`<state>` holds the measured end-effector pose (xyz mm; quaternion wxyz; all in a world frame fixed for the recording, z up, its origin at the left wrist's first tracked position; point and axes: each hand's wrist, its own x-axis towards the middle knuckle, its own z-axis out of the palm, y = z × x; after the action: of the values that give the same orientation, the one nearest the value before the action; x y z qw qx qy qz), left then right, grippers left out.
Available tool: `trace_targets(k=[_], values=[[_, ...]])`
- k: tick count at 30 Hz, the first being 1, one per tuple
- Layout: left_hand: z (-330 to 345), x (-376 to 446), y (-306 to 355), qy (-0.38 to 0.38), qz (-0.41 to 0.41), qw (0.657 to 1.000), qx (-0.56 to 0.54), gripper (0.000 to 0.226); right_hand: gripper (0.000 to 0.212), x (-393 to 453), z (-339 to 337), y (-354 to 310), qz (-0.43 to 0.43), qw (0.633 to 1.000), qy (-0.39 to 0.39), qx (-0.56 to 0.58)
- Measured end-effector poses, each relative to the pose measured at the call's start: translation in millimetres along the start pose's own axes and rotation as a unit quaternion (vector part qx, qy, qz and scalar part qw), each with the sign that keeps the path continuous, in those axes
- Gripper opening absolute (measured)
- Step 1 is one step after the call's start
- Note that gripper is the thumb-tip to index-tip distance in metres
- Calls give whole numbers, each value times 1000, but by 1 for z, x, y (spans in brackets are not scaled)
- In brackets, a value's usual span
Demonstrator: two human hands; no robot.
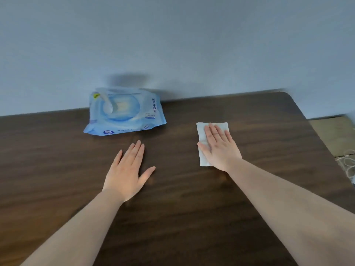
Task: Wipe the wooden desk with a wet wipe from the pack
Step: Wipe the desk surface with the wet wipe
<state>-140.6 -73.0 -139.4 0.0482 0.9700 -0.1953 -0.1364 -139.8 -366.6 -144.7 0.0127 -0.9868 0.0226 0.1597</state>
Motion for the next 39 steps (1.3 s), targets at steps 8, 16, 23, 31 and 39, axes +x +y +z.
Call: trace_targets(k=[8, 16, 23, 31, 39], values=[[1, -86, -133, 5, -187, 982, -13, 96, 78, 20, -4, -178, -215, 976, -3, -34], [10, -194, -252, 3, -365, 931, -29, 103, 72, 38, 2, -336, -313, 949, -2, -39], [19, -208, -269, 31, -363, 931, -27, 109, 74, 44, 11, -462, -381, 924, 11, -40], [17, -208, -271, 50, -430, 899, -60, 123, 71, 52, 14, -568, -408, 912, 28, -31], [19, -209, -275, 58, -418, 903, -76, 129, 71, 54, 20, -648, -422, 904, 49, -43]])
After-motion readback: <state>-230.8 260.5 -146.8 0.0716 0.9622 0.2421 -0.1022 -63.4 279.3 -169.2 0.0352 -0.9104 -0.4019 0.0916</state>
